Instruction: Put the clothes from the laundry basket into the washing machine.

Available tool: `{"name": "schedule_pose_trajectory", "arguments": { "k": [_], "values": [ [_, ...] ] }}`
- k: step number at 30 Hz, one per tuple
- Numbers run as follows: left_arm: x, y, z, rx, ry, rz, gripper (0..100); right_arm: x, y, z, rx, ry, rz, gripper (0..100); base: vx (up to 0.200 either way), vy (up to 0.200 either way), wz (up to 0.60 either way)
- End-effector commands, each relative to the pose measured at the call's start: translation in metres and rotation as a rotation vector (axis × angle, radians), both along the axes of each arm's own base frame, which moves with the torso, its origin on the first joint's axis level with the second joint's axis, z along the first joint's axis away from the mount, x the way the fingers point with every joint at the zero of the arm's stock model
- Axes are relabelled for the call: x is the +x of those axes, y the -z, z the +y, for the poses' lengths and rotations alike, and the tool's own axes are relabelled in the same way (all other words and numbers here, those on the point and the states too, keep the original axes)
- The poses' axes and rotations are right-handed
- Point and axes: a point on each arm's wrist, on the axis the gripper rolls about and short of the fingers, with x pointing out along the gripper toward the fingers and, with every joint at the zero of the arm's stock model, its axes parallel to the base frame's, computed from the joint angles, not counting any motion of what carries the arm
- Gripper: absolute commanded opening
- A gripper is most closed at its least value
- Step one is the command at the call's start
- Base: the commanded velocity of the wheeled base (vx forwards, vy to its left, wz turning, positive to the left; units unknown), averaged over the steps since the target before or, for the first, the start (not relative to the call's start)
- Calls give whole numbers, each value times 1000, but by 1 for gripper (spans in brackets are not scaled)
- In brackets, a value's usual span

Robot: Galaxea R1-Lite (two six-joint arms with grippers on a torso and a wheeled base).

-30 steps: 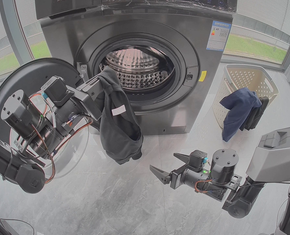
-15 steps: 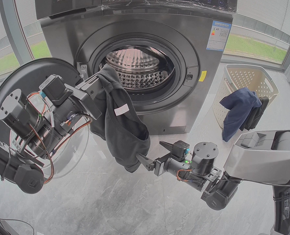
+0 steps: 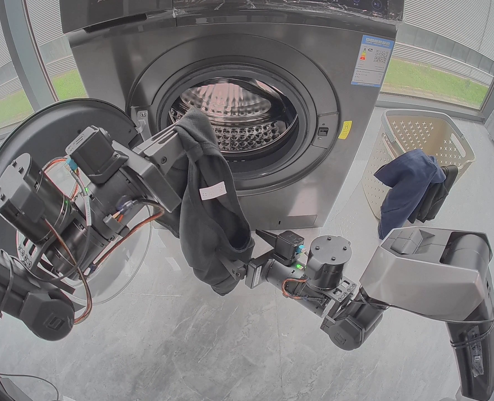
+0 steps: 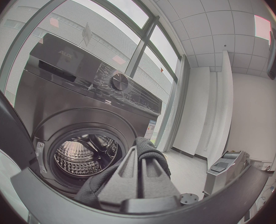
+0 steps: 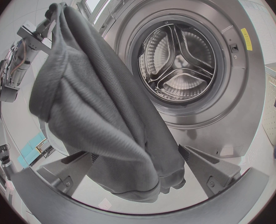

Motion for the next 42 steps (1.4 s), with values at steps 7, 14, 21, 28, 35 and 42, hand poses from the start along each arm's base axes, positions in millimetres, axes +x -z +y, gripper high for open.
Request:
{"name": "schedule_pose_trajectory", "arguments": {
  "k": [7, 14, 21, 28, 35, 42],
  "values": [
    [-19, -2, -8, 0, 68, -5, 0, 26, -10, 18, 51, 11, -82, 100, 0, 0, 0],
    [-19, -1, -8, 3, 69, -2, 0, 34, -18, 17, 70, 28, -115, 100, 0, 0, 0],
    [-19, -3, -4, -3, 58, -8, 0, 50, -21, 13, 87, 68, -134, 100, 0, 0, 0],
    [11, 16, 15, 32, -62, 51, 0, 48, -37, -7, 93, 112, -141, 0, 0, 0, 0],
    [34, 46, 26, 87, -135, 142, 0, 39, -78, -31, 122, 144, -178, 0, 0, 0, 0],
    [37, 72, 28, 142, -116, 227, 0, 32, -105, -33, 162, 140, -223, 0, 0, 0, 0]
  ]
}}
